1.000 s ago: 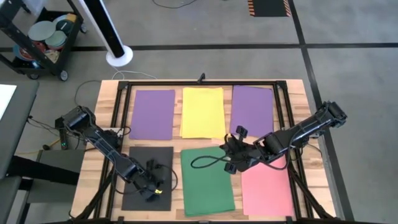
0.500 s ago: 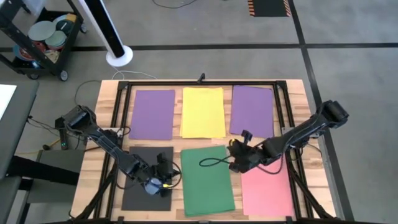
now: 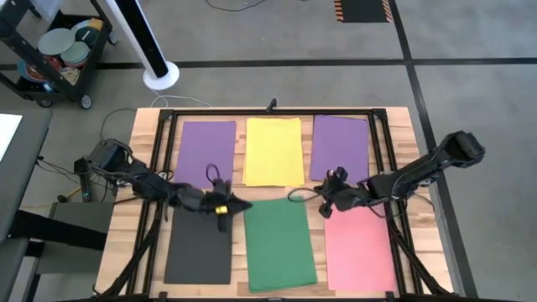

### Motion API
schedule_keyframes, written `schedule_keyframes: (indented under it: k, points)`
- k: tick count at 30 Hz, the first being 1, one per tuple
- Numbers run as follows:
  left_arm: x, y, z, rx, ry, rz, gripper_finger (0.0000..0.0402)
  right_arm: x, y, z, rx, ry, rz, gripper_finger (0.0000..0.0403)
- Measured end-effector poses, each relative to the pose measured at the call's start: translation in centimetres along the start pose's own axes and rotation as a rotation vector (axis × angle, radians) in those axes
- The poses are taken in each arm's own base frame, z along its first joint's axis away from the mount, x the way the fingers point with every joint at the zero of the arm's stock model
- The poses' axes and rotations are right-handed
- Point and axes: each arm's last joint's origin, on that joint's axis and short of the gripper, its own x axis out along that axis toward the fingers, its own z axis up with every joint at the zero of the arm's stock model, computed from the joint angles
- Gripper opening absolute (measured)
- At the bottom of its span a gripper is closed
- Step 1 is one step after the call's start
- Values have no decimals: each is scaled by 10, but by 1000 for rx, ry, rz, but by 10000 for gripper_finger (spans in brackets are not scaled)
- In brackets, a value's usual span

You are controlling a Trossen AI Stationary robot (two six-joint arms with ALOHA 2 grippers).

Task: Organize paper
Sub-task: Stack the purple paper on top of the purple paper

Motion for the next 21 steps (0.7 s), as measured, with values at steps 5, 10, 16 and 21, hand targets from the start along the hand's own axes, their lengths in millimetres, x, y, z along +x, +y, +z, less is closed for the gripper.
schedule_keyframes:
  k: [5,10,16,21]
  points:
    - [3,30,13,60,-24,69,0,23,-15,-1,-80,96,-50,34]
    - [7,54,26,110,-51,140,0,42,-18,1,-176,149,-108,87]
    - [7,73,33,124,-27,174,0,59,-12,8,-280,180,-131,117]
    - [7,82,34,123,-3,210,0,67,-7,9,-321,221,-157,119]
